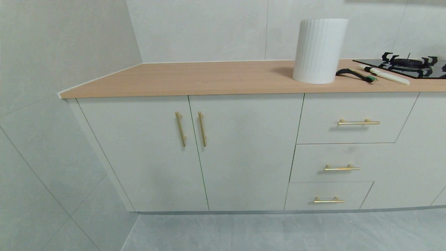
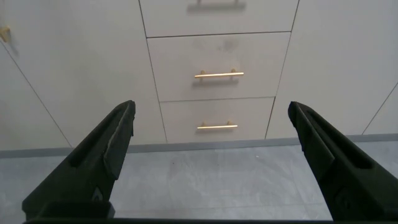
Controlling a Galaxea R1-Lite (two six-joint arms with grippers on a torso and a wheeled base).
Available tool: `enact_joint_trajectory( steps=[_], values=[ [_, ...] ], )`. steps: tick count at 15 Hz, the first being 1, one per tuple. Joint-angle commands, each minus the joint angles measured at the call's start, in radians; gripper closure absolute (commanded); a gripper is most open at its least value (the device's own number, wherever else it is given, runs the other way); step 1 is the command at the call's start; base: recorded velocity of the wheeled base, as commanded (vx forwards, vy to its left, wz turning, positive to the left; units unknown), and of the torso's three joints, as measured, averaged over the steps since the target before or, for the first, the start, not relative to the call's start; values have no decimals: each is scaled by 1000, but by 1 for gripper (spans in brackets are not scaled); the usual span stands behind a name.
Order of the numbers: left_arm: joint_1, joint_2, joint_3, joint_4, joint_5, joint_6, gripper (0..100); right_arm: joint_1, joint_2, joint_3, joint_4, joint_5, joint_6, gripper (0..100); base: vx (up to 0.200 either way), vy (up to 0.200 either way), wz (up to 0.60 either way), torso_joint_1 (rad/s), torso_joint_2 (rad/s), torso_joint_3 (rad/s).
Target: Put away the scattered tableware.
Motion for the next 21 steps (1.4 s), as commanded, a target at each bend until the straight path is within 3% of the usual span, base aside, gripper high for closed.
enact_joint_trajectory(
  steps=[1,12,21],
  values=[
    [0,0,0,1,1,-3,0,0,3,2,4,-2,5,0,0,0,0,0,0,0],
    [0,0,1,1,1,-3,0,0,3,1,4,5,5,0,0,0,0,0,0,0],
    [0,0,0,1,1,-7,0,0,3,1,4,7,6,0,0,-200,0,6,2,1]
  ],
)
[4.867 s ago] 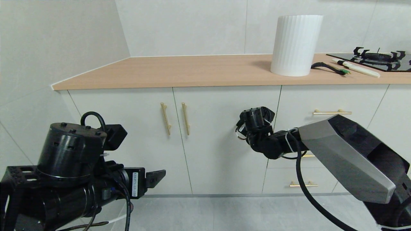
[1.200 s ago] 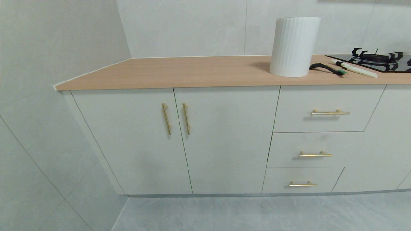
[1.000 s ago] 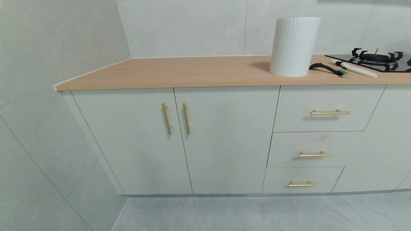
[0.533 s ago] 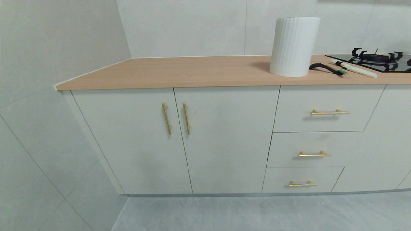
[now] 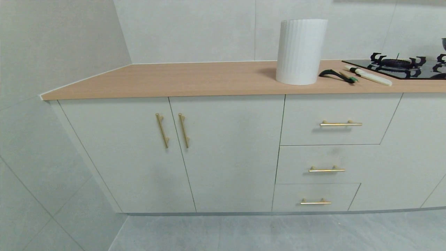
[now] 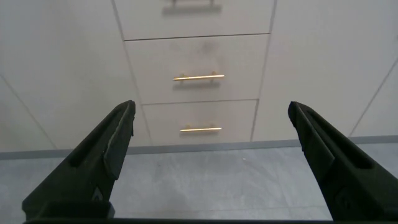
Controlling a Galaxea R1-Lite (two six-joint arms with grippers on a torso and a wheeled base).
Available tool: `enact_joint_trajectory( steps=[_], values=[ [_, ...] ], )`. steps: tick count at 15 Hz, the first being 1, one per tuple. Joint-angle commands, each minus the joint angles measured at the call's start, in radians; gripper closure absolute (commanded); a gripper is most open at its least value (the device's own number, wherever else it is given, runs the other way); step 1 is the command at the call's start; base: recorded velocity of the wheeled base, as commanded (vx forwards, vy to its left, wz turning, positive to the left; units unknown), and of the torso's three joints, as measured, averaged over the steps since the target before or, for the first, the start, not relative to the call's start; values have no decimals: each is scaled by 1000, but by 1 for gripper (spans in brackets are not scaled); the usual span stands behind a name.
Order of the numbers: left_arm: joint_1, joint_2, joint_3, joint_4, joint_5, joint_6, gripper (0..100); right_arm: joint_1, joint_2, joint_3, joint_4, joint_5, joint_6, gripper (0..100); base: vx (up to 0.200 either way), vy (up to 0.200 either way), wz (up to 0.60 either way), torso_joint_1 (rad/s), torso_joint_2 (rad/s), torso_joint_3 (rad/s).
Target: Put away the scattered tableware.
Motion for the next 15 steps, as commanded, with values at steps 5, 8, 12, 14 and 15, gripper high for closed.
enact_joint_trajectory(
  steps=[5,8,12,14,15],
  values=[
    [0,1,0,0,0,0,0,0,2,0,0,0,0,0,0,-80,0,2,-1,2],
    [0,1,0,0,0,0,0,0,2,0,0,0,0,0,0,0,0,0,0,0],
    [0,1,0,0,0,1,0,0,2,0,0,0,0,0,0,0,0,0,0,0],
    [0,1,0,0,0,1,0,0,2,0,0,0,0,0,200,0,0,0,5,5],
    [0,1,2,0,0,1,0,0,2,0,0,0,0,0,200,0,0,-2,2,2]
  ],
)
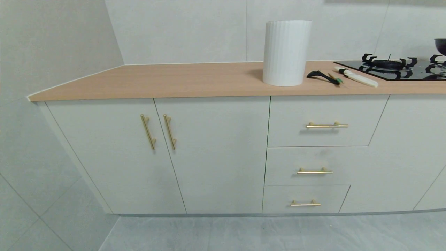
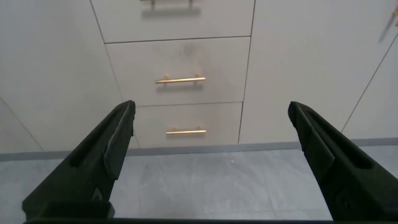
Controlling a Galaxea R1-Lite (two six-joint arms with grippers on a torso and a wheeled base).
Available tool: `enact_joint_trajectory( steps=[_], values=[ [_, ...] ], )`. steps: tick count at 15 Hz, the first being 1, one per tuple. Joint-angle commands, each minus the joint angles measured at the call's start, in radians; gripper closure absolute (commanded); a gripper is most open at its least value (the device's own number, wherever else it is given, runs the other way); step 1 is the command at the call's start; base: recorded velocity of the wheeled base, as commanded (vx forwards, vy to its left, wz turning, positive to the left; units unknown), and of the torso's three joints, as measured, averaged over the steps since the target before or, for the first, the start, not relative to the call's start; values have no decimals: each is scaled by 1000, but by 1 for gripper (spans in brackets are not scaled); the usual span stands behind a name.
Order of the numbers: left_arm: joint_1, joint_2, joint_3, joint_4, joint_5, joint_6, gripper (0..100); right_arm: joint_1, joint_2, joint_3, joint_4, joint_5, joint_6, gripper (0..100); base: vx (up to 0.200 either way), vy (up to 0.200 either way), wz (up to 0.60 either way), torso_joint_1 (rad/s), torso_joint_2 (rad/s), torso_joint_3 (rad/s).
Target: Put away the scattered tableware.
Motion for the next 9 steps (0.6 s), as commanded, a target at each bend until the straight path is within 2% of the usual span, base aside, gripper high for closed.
enact_joint_trajectory(
  steps=[1,6,9],
  values=[
    [0,1,0,0,0,0,0,0,2,0,0,0,-1,0,200,0,0,2,-2,-2],
    [0,1,1,0,0,0,0,0,2,2,-1,-1,0,0,200,0,0,3,2,3],
    [0,1,1,-1,0,2,0,0,2,2,-1,-1,-1,0,0,0,0,0,0,0]
  ],
)
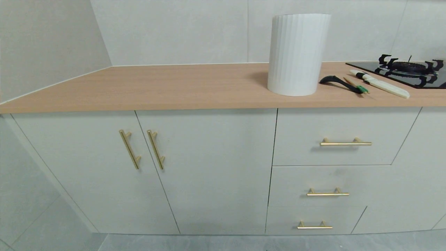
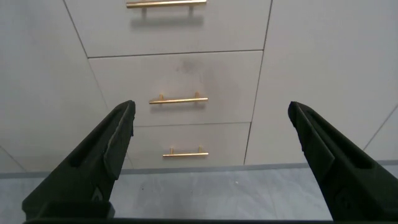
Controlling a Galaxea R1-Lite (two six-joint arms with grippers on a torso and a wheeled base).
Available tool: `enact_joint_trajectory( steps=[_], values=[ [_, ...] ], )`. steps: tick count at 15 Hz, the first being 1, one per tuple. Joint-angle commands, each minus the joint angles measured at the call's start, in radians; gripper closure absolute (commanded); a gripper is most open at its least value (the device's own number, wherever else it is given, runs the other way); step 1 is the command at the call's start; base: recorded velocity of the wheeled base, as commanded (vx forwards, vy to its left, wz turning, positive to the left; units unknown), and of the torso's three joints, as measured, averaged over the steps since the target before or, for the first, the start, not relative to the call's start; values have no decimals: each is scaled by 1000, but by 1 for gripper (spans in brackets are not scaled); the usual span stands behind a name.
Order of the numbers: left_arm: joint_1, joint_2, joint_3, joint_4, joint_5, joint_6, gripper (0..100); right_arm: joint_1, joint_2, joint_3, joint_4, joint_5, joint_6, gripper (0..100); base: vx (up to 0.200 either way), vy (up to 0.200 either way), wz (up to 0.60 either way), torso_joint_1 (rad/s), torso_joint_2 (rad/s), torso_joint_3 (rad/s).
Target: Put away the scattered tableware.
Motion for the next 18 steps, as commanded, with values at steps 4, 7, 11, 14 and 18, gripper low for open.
enact_joint_trajectory(
  steps=[4,7,11,14,18],
  values=[
    [-1,1,0,1,0,0,0,0,2,-1,-1,1,-2,0,0,0,0,0,0,0],
    [-1,1,0,1,0,0,0,0,2,-1,-1,4,-8,0,0,0,0,0,0,0],
    [-1,1,0,0,0,0,0,0,6,-24,-2,9,-54,0,0,0,0,0,0,0],
    [-1,1,0,1,0,0,0,78,202,-202,4,52,-31,0,0,0,0,0,0,0],
    [-1,1,0,1,0,0,0,159,529,-282,1,56,-30,0,0,0,0,0,0,0]
  ],
)
